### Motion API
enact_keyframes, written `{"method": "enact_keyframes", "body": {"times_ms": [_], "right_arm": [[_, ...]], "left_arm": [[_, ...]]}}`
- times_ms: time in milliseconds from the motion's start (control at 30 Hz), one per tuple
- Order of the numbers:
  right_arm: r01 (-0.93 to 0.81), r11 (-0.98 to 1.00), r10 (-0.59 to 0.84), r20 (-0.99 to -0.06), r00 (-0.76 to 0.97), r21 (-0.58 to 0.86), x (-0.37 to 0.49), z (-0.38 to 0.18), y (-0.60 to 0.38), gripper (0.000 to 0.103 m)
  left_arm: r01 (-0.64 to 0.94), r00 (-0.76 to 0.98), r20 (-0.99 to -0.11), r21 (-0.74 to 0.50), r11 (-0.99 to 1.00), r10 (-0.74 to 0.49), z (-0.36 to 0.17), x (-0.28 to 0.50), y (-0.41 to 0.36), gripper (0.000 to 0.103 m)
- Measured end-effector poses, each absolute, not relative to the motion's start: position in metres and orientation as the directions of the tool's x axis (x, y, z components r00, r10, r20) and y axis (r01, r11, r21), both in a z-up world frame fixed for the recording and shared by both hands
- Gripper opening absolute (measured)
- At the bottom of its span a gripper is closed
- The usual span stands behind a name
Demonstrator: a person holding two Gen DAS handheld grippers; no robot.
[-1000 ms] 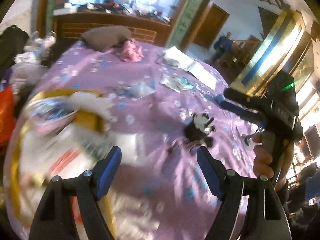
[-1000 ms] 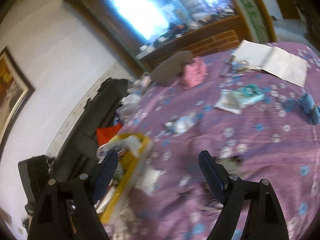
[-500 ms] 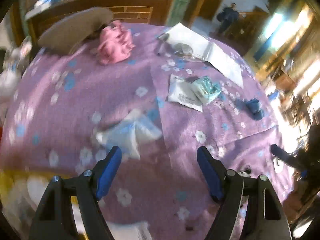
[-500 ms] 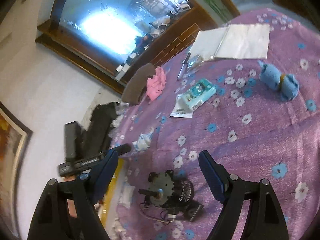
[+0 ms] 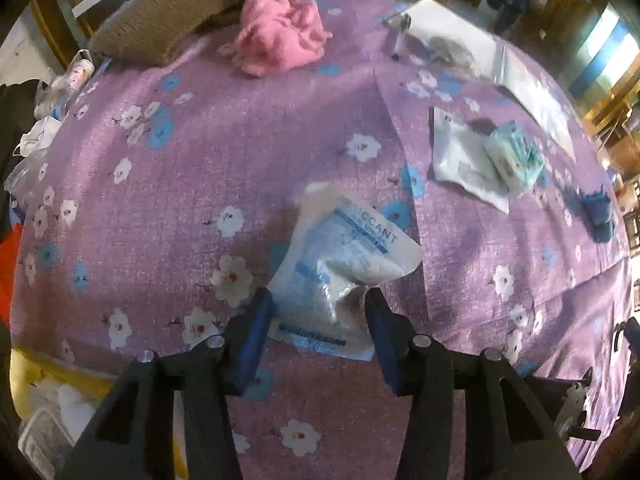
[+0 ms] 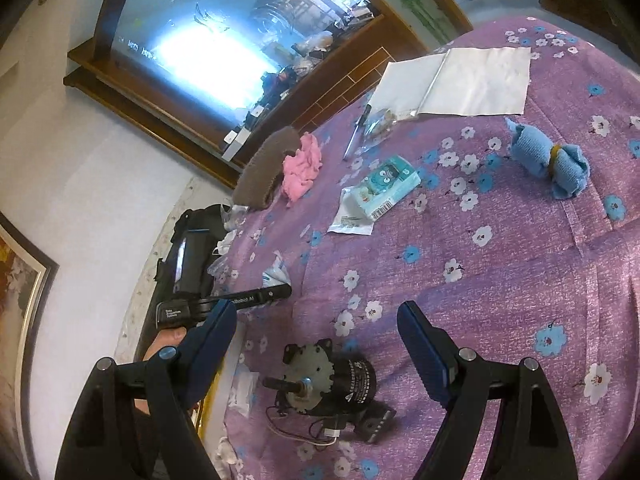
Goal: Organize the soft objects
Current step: 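Grasp desiccant sachet with left tool while right tool grasps teal wipes pack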
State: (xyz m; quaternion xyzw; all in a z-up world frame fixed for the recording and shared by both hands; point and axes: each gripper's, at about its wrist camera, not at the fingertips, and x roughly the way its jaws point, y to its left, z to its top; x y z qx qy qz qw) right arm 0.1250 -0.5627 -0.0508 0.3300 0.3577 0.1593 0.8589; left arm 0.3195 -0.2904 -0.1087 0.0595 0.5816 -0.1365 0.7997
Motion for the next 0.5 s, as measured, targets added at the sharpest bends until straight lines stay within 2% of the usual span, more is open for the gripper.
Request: {"method": "enact_keyframes", "body": {"times_ms": [100,267,333,367,433,500], "right_arm": [[-0.045,0.740,0.507,-0.511,0.694,0.672,0.125,-0.050,-0.560,0.086],[-0.049,0.748,0.507,-0.522,0.686,0.662,0.127,-0.053,-0.558,0.086],[-0.052,0.746,0.514,-0.525,0.679,0.664,0.129,-0.052,-0.557,0.086],[-0.048,0.741,0.518,-0.524,0.676,0.670,0.129,-0.052,-0.558,0.086],[-0.023,0.733,0.528,-0.547,0.650,0.680,0.137,-0.050,-0.558,0.086],[0.020,0.732,0.528,-0.586,0.615,0.681,0.152,-0.048,-0.557,0.086]], "left_arm": [[0.282,0.310,-0.935,-0.085,0.956,-0.174,-0.101,0.313,-0.288,0.035],[0.298,0.358,-0.910,-0.100,0.949,-0.208,-0.074,0.283,-0.287,0.029],[0.296,0.372,-0.893,-0.143,0.944,-0.252,-0.057,0.260,-0.280,0.025],[0.305,0.387,-0.882,-0.154,0.940,-0.270,-0.049,0.247,-0.277,0.018],[0.327,0.425,-0.856,-0.157,0.932,-0.294,-0.033,0.216,-0.271,0.017],[0.334,0.431,-0.831,-0.216,0.918,-0.352,-0.025,0.199,-0.265,0.014]]}}
